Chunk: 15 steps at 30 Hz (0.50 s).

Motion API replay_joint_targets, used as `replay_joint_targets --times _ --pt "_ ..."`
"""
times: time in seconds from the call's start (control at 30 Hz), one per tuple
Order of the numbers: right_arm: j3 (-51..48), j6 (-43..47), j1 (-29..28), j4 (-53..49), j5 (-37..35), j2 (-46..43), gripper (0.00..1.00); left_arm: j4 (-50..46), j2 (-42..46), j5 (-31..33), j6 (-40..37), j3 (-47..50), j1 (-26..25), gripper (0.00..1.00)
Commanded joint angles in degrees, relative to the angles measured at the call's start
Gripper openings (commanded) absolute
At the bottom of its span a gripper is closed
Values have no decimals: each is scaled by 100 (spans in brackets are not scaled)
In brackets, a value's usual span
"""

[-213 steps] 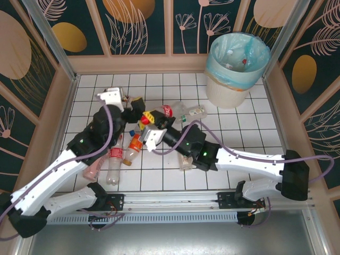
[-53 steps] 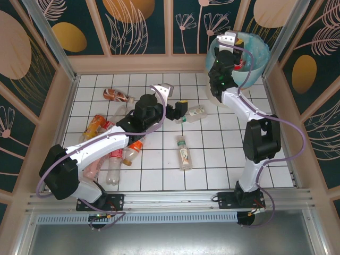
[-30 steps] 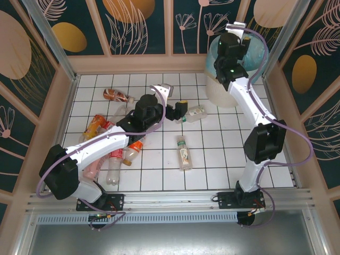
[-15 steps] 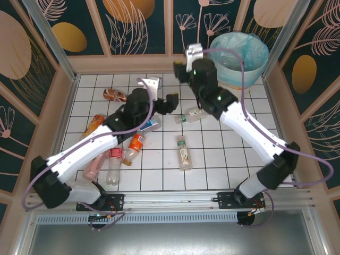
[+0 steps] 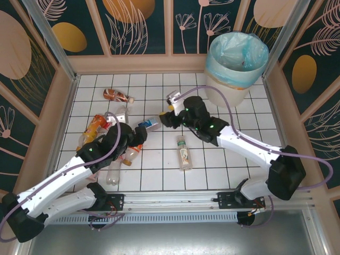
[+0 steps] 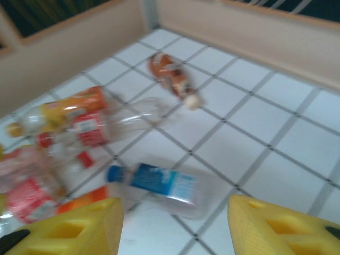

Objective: Put the plastic bottles in the bin

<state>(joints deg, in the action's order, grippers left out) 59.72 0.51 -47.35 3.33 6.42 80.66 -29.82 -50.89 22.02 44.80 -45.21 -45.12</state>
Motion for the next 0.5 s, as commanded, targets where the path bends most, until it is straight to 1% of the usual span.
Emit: replay_joint_targets --times 0.0,0.03,0.1,0.13,0.17,0.2,0.3,0.37,0.47 --pt "-46 -610 -346 715 825 504 54 -1036 327 313 723 -87 -10 89" --pt "15 -1017 -436 809 735 713 54 -1240 413 422 826 -142 -9 89" --pt "279 -1798 -510 850 805 1159 46 -1663 620 689 1033 -231 -14 88" --pt "558 -2157 -573 687 795 1458 41 -1848 739 827 1134 -267 -14 87" --pt "940 -2460 -642 353 698 1798 41 -1955 870 964 1250 -285 -10 86" --pt "1334 -2603 -697 4 663 2089 40 -2216 980 1063 1352 -285 -6 85" --pt "2656 -2695 -902 -1137 524 3078 42 -2581 1252 1278 1739 -253 -11 82" --pt "3267 -2794 -1005 -1427 429 3567 43 -2809 1370 1364 2031 -235 -10 81" --pt "3763 -3145 -1043 -1497 454 4031 44 -2745 1577 1311 2199 -98 -8 80"
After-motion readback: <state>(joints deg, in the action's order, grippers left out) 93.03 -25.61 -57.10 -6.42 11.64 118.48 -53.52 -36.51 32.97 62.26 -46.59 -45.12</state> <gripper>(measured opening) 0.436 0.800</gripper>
